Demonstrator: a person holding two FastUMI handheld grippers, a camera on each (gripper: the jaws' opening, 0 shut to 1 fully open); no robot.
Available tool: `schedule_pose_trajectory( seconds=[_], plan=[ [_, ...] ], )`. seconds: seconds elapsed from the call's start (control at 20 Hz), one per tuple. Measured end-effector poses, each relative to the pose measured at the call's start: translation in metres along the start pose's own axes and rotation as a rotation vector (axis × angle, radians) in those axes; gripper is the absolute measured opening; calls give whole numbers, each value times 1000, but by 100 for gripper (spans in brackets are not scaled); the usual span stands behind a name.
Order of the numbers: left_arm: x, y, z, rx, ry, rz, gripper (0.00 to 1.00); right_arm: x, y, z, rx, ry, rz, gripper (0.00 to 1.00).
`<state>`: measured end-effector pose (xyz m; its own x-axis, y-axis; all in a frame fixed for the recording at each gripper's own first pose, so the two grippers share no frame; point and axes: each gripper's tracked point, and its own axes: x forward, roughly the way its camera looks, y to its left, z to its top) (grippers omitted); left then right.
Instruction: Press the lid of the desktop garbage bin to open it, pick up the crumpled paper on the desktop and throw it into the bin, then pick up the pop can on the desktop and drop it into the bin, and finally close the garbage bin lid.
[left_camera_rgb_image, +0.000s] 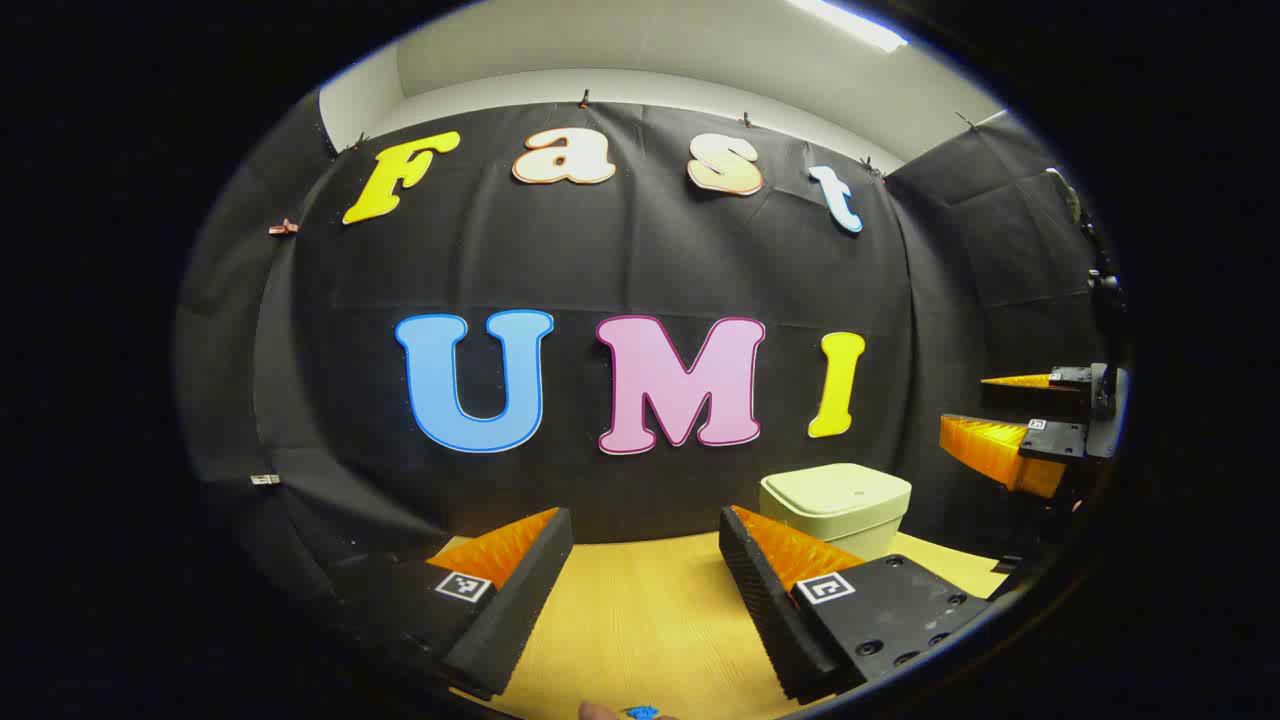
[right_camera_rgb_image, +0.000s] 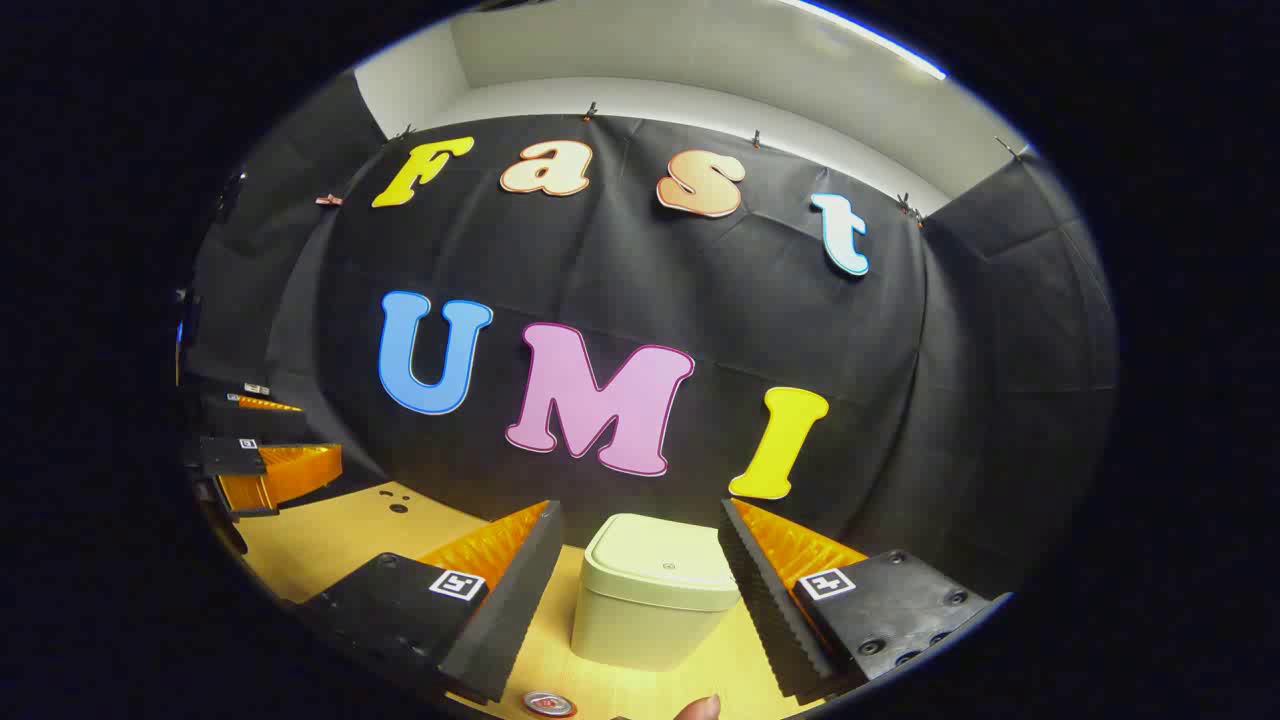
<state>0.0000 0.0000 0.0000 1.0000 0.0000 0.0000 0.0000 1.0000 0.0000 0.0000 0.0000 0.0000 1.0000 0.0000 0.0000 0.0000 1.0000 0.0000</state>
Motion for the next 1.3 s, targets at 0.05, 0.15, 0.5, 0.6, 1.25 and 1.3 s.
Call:
schedule_pose_trajectory(
  seconds=[0.05,0.15,0.5,0.6,1.25,1.3],
  plan=[
    [0,0,-2,1,2,-2,95,-2,0,0,2,2,2,98],
    [0,0,-4,1,10,-2,95,-1,0,-2,-4,7,8,97],
    [1,2,-3,-2,9,4,95,-3,2,-2,-15,9,28,98],
    [1,2,-3,-3,8,6,95,-2,2,-3,-16,11,28,98],
    [-8,18,-105,-107,186,23,95,4,-1,-18,-20,75,57,77],
    [-8,19,-101,-91,175,31,95,7,-2,-22,-1,90,62,59]
  ],
)
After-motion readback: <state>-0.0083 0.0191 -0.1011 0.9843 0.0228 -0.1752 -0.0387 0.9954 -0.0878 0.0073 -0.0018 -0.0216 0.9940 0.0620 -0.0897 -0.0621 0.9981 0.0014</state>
